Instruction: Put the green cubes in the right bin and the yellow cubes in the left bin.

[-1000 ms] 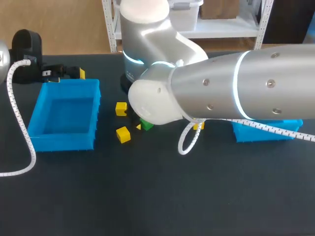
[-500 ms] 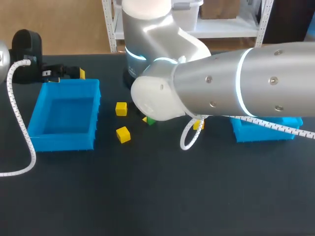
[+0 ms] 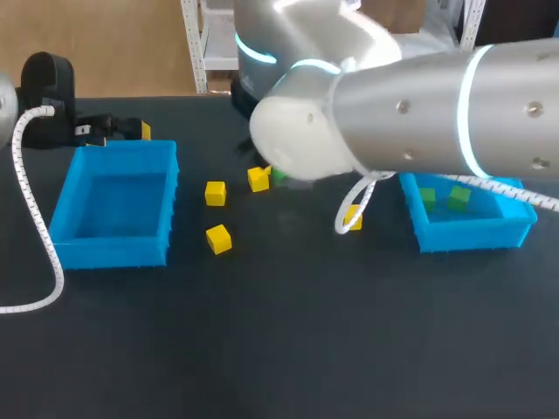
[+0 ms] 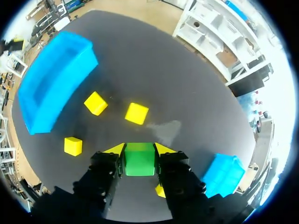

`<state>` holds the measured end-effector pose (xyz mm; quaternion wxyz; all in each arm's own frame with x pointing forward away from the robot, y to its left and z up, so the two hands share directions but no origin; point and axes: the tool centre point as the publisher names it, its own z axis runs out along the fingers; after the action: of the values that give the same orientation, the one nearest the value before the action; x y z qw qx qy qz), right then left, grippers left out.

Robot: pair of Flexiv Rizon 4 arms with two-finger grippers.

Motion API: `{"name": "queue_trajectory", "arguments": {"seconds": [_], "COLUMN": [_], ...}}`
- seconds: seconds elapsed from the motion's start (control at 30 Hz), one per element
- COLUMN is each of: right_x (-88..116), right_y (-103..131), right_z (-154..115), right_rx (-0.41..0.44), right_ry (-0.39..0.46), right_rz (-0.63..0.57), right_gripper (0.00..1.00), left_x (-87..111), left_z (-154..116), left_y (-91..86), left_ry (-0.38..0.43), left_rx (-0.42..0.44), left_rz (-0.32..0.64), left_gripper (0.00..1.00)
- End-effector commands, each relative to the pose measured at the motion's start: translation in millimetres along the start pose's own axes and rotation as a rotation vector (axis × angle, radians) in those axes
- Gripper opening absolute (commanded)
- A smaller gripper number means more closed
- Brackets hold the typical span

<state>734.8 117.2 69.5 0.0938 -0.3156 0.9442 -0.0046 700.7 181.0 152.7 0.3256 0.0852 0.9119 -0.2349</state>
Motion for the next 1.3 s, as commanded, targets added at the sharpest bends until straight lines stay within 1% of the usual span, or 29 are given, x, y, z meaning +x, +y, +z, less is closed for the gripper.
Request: {"name": "queue_trajectory", "arguments": {"seconds": [0.03, 0.27, 0.4, 0.6, 0.77, 1.0, 1.17, 1.3], "right_x": [16, 28, 39, 61, 84, 112, 131, 146], "right_y": [-17, -48, -70, -98, -122, -147, -160, -170], "right_z": [-21, -46, -59, -72, -78, -83, -77, -68], "right_rx": [0.001, 0.024, 0.044, 0.07, 0.093, 0.097, 0.088, 0.074], "right_ry": [-0.059, -0.095, -0.115, -0.126, -0.119, -0.151, -0.163, -0.178], "right_rz": [0.027, 0.095, 0.138, 0.187, 0.231, 0.321, 0.378, 0.445], "right_gripper": [0.0, 0.0, 0.0, 0.0, 0.0, 0.0, 0.0, 0.0], "left_x": [1.3, 1.3, 1.3, 1.3, 1.3, 1.3, 1.3, 1.3], "left_z": [0, 0, 0, 0, 0, 0, 0, 0], "left_y": [2.3, 2.3, 2.3, 2.3, 2.3, 2.3, 2.3, 2.3], "left_ry": [-0.006, -0.006, -0.006, -0.006, -0.006, -0.006, -0.006, -0.006], "left_rx": [0.01, 0.01, 0.01, 0.01, 0.01, 0.01, 0.01, 0.01], "left_rz": [0.002, 0.002, 0.002, 0.002, 0.002, 0.002, 0.002, 0.002], "left_gripper": [1.0, 1.0, 1.0, 1.0, 1.0, 1.0, 1.0, 1.0]}}
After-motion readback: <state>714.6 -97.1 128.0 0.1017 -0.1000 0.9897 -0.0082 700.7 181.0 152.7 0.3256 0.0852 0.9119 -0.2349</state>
